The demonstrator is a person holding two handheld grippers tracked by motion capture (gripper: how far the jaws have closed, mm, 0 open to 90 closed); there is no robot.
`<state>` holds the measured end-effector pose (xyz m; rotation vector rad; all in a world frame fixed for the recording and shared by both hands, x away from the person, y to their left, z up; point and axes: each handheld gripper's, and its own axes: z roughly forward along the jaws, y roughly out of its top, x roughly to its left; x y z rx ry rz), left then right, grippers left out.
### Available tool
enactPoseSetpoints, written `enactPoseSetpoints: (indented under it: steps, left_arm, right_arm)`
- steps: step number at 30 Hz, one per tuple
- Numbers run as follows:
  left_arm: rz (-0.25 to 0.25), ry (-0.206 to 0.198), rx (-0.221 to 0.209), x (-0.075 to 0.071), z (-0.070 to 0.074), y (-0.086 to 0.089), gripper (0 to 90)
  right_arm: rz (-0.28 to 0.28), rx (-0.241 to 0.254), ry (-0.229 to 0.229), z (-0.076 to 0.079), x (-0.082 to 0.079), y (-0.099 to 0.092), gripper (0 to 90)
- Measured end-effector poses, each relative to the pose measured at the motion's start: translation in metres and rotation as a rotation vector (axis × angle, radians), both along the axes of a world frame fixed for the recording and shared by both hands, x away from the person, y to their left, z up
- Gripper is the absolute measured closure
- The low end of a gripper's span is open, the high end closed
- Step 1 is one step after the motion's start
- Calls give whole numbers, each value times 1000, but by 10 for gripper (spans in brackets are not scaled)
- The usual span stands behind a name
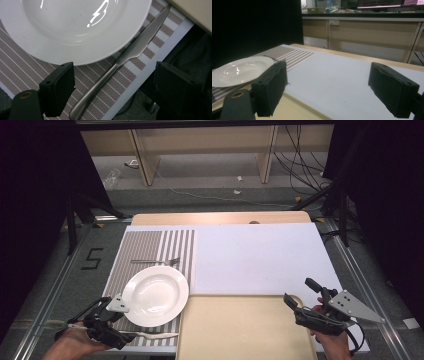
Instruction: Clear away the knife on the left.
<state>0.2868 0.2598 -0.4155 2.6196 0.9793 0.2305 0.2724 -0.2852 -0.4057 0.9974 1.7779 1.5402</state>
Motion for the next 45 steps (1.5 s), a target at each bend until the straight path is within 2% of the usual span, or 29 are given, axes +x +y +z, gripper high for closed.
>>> enactPoseSetpoints:
  steps: [4, 9, 12, 18, 20, 29, 35, 42, 45]
  left_arm:
    - [15, 27, 27, 2, -8, 2, 182]
    - [-1, 53, 43, 6, -18, 1, 220]
    - [7, 73, 64, 8, -24, 0, 237]
    - [3, 84, 76, 11, -30, 0, 291]
    - [0, 102, 78, 12, -34, 0, 324]
    - [-19, 120, 101, 16, -41, -4, 388]
    - [-54, 130, 121, 18, -45, -9, 446]
    - [-52, 123, 139, 18, -46, -10, 521]
    - [-52, 135, 149, 16, -46, -11, 567]
  right_arm:
    - [7, -5, -7, 0, 0, 0, 165]
    - [7, -9, -6, 0, 1, 1, 165]
    - [8, -10, -3, -1, 1, 1, 165]
    - [10, -11, 3, -1, 2, 1, 166]
    - [12, -8, 3, -1, 2, 2, 168]
    - [12, -15, 12, -2, 3, 3, 170]
    - [13, -14, 11, -2, 3, 3, 173]
    - [9, -18, 18, -2, 3, 3, 176]
    - [9, -17, 18, -2, 3, 3, 180]
